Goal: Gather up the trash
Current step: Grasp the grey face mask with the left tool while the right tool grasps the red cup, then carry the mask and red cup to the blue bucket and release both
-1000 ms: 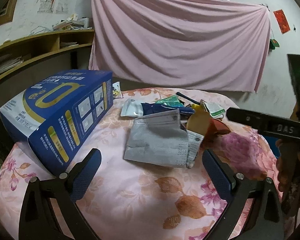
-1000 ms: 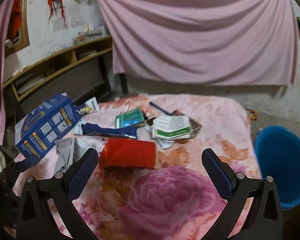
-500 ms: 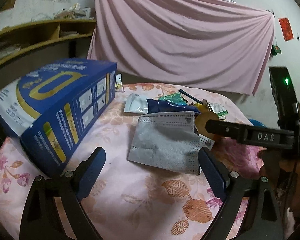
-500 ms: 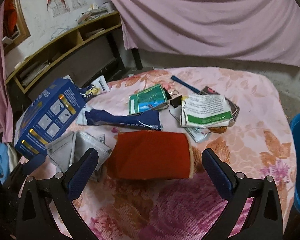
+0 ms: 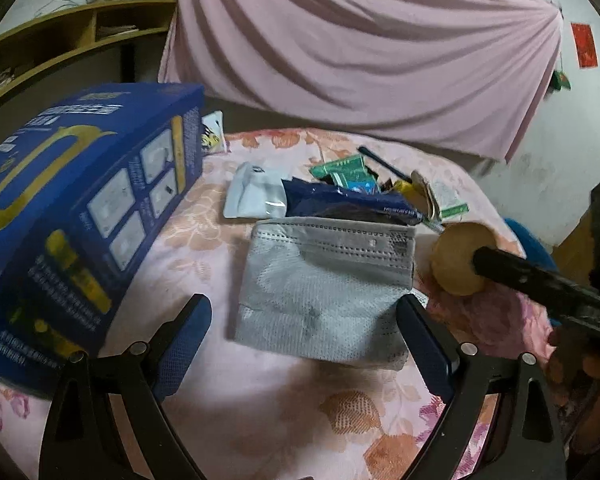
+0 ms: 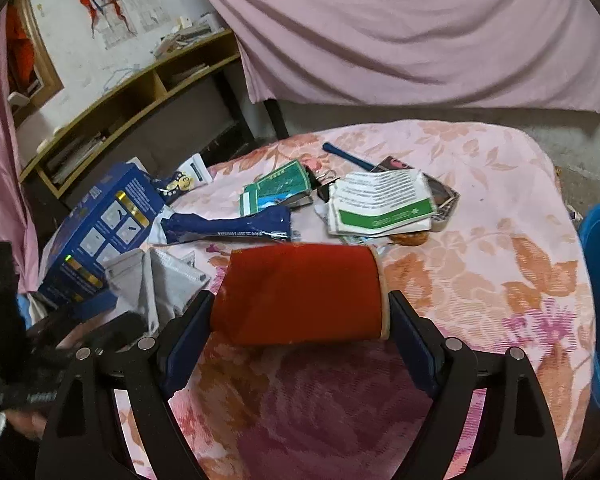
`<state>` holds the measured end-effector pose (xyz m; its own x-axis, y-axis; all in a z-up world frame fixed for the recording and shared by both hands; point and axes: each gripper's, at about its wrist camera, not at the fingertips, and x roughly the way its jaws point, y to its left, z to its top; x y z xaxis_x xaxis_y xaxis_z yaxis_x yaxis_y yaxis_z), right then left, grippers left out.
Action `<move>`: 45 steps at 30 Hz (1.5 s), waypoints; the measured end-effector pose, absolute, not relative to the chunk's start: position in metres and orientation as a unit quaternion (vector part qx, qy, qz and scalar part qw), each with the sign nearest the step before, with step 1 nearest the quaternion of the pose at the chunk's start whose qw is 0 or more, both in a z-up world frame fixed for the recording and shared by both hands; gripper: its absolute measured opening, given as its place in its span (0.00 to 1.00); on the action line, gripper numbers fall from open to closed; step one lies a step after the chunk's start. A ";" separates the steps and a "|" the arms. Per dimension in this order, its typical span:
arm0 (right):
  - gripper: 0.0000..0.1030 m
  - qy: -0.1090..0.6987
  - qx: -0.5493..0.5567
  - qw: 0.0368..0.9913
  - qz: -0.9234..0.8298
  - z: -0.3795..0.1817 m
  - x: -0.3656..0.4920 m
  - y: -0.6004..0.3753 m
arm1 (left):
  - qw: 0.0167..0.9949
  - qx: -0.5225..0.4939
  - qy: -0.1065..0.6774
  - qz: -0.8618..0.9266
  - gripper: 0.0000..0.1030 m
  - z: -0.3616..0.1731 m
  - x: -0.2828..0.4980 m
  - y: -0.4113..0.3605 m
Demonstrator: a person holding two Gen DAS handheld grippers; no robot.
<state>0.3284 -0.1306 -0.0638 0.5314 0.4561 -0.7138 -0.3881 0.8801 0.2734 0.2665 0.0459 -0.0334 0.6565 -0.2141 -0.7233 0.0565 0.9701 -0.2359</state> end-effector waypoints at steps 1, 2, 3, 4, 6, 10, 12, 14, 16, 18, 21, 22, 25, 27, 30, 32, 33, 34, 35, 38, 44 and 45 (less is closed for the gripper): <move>0.82 0.415 0.046 0.876 0.243 -0.063 0.327 -0.134 | 0.905 -0.089 0.410 -0.072 0.87 -0.033 0.268 0.044; 0.82 0.411 0.052 0.876 0.246 -0.062 0.326 -0.137 | 0.905 -0.085 0.411 -0.071 0.84 -0.033 0.268 0.043; 0.82 0.409 0.060 0.875 0.251 -0.061 0.325 -0.140 | 0.905 -0.083 0.411 -0.073 0.72 -0.034 0.269 0.043; 0.82 0.409 0.063 0.875 0.253 -0.062 0.325 -0.143 | 0.904 -0.079 0.414 -0.072 0.63 -0.034 0.270 0.042; 0.82 0.410 0.061 0.873 0.257 -0.062 0.324 -0.144 | 0.905 -0.072 0.415 -0.065 0.59 -0.035 0.270 0.041; 0.82 0.408 0.049 0.872 0.264 -0.061 0.320 -0.144 | 0.910 -0.075 0.404 -0.054 0.38 -0.035 0.267 0.041; 0.82 0.403 0.044 0.875 0.265 -0.059 0.318 -0.146 | 0.910 -0.092 0.401 -0.053 0.26 -0.034 0.263 0.043; 0.81 0.397 0.042 0.877 0.267 -0.058 0.315 -0.149 | 0.910 -0.094 0.400 -0.052 0.19 -0.033 0.261 0.042; 0.81 0.389 0.044 0.880 0.268 -0.055 0.311 -0.153 | 0.914 -0.086 0.393 -0.049 0.12 -0.029 0.257 0.035; 0.81 0.376 0.050 0.884 0.272 -0.052 0.306 -0.160 | 0.922 -0.088 0.373 -0.053 0.11 -0.021 0.251 0.027; 0.81 0.348 0.065 0.892 0.283 -0.043 0.296 -0.173 | 0.938 -0.090 0.330 -0.063 0.10 -0.003 0.240 0.012; 0.81 0.336 0.068 0.896 0.284 -0.040 0.292 -0.178 | 0.942 -0.088 0.316 -0.067 0.10 0.003 0.237 0.007; 0.81 0.293 0.060 0.915 0.272 -0.027 0.278 -0.193 | 0.956 -0.082 0.267 -0.086 0.10 0.026 0.228 -0.014; 0.81 0.254 0.055 0.932 0.253 -0.017 0.267 -0.209 | 0.962 -0.080 0.237 -0.105 0.10 0.041 0.228 -0.032; 0.81 0.202 0.058 0.952 0.222 -0.004 0.255 -0.234 | 0.967 -0.072 0.202 -0.137 0.10 0.064 0.229 -0.061; 0.82 0.159 0.057 0.968 0.185 0.005 0.245 -0.255 | 0.969 -0.060 0.181 -0.159 0.10 0.078 0.232 -0.083; 0.82 0.145 0.056 0.973 0.171 0.007 0.243 -0.263 | 0.969 -0.053 0.171 -0.172 0.10 0.085 0.233 -0.095; 0.82 0.126 0.058 0.979 0.152 0.011 0.239 -0.274 | 0.968 -0.048 0.165 -0.185 0.10 0.090 0.235 -0.104; 0.82 0.108 0.063 0.983 0.133 0.014 0.235 -0.286 | 0.966 -0.041 0.159 -0.197 0.11 0.095 0.239 -0.117; 0.82 0.071 0.077 0.990 0.089 0.019 0.228 -0.312 | 0.961 -0.023 0.156 -0.226 0.11 0.103 0.251 -0.151; 0.82 0.059 0.083 0.995 0.015 0.018 0.227 -0.358 | 0.940 0.011 0.220 -0.260 0.11 0.091 0.287 -0.222; 0.82 0.066 0.086 0.994 0.009 0.014 0.227 -0.365 | 0.935 0.010 0.235 -0.266 0.11 0.087 0.294 -0.231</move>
<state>0.2271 -0.3653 0.0136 0.9911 0.0302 -0.1298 -0.0074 0.9850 0.1725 0.2937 -0.2305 0.0870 0.7480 -0.4933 -0.4440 0.5023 0.8580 -0.1069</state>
